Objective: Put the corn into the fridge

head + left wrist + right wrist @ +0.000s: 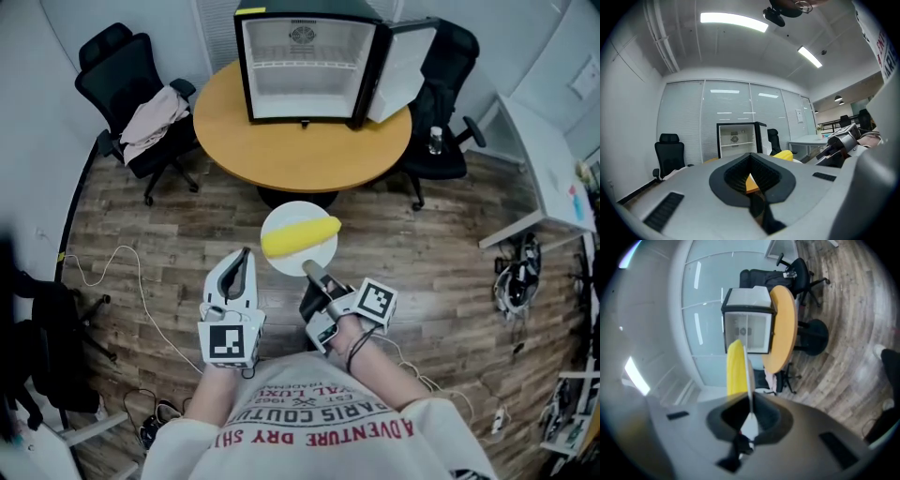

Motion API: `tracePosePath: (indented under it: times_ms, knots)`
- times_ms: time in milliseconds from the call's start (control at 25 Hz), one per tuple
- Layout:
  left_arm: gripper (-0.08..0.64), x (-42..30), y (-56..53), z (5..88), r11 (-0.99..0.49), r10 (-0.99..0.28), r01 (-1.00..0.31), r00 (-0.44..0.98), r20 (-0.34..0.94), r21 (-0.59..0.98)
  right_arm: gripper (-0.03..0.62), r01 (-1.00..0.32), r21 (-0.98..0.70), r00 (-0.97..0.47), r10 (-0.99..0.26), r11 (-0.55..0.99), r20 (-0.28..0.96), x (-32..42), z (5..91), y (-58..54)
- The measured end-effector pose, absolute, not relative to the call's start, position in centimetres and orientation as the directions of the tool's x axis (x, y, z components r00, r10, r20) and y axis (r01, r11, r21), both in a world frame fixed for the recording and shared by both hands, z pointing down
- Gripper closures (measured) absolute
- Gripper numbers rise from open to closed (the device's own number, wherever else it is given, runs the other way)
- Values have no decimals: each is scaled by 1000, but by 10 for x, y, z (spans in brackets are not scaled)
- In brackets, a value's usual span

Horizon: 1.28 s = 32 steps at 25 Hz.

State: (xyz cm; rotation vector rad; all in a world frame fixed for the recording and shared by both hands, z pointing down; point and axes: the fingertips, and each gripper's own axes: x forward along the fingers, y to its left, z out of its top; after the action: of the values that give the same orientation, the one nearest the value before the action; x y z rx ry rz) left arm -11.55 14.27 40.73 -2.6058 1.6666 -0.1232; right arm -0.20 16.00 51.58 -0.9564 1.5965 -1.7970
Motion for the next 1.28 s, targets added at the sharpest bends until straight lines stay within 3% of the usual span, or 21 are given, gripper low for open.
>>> tracePosePath:
  times_ms: [560, 1280]
  knots:
    - [535, -7, -1, 407, -351, -936, -935, 349, 43, -50, 555, -86, -989, -679, -720, -121, 147, 96, 510, 4]
    - [535, -37, -237, 394, -437, -899, -897, 438, -2, -67, 555, -76, -994, -583, -805, -82, 111, 76, 494, -224]
